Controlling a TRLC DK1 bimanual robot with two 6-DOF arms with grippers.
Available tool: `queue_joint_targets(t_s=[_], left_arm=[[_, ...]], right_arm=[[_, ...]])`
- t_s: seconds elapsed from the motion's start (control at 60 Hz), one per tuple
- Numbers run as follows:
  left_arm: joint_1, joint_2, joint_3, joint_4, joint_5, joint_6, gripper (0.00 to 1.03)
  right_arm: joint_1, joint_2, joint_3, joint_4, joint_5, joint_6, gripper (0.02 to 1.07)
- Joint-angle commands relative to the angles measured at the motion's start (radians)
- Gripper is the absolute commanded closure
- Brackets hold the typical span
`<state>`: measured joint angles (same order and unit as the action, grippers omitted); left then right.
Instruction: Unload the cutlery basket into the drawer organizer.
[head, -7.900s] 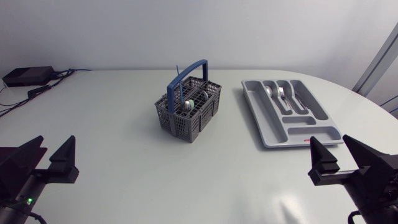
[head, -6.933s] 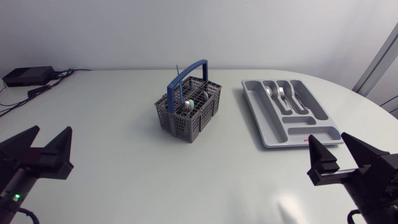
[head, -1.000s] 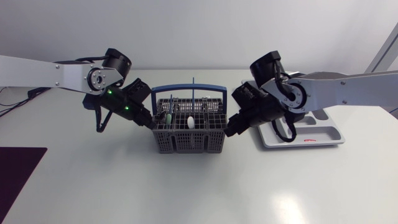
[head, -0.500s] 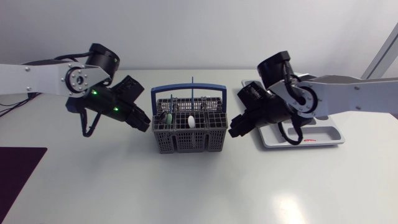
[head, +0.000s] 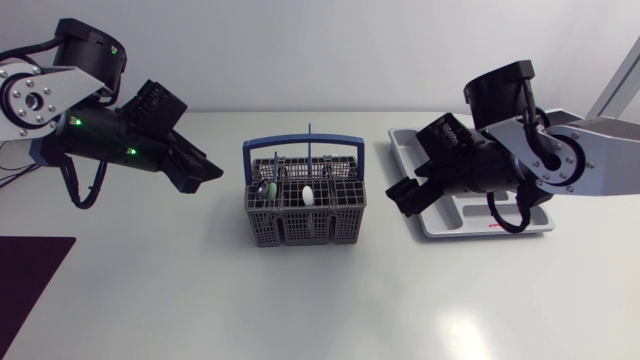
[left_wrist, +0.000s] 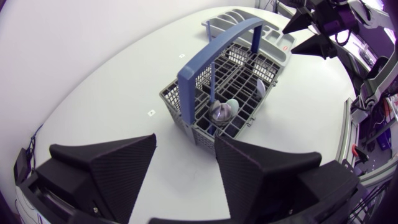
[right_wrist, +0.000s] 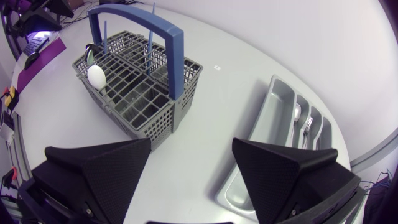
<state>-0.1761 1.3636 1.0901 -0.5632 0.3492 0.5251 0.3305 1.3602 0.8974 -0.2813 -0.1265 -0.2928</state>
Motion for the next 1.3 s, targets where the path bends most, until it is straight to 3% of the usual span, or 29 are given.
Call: queue_joint_targets(t_s=[0.0,0.217,0.317,0.55,0.817,1.067,1.133,1.167,1.283], left_arm=[[-0.031,-0.049,-0.056,-0.015,0.034,0.049,0.14],[-0.105,-0.095,-0.088,0.009,0.057,0.242,0.14],[-0.129,-0.078,-0.067,0.009,0.070,0.403,0.10],[-0.172,0.011,0.024,-0.015,0.066,0.609,0.08],[-0.171,0.092,0.145,-0.156,0.013,0.888,0.08],[-0.263,0.114,0.200,-0.176,0.008,0.872,0.08],[-0.307,0.201,0.287,-0.239,-0.035,0.702,0.08],[-0.322,0.259,0.361,-0.323,-0.050,0.609,0.09],[-0.326,0.350,0.464,-0.389,-0.069,0.325,0.12]], right_arm=[[-0.002,-0.006,-0.035,-0.006,0.001,-0.016,0.09],[0.002,-0.006,-0.060,-0.006,-0.010,-0.046,0.09],[0.010,-0.009,-0.068,-0.013,-0.010,-0.055,0.09],[0.015,-0.015,-0.086,-0.021,-0.012,-0.085,0.09],[0.015,-0.023,-0.084,-0.025,-0.013,-0.124,0.09],[0.025,-0.021,-0.074,-0.018,-0.013,-0.135,0.09],[0.031,-0.024,-0.081,-0.016,-0.012,-0.132,0.09],[0.033,-0.029,-0.089,-0.016,-0.013,-0.131,0.09],[0.044,-0.042,-0.117,-0.013,-0.012,-0.128,0.09]])
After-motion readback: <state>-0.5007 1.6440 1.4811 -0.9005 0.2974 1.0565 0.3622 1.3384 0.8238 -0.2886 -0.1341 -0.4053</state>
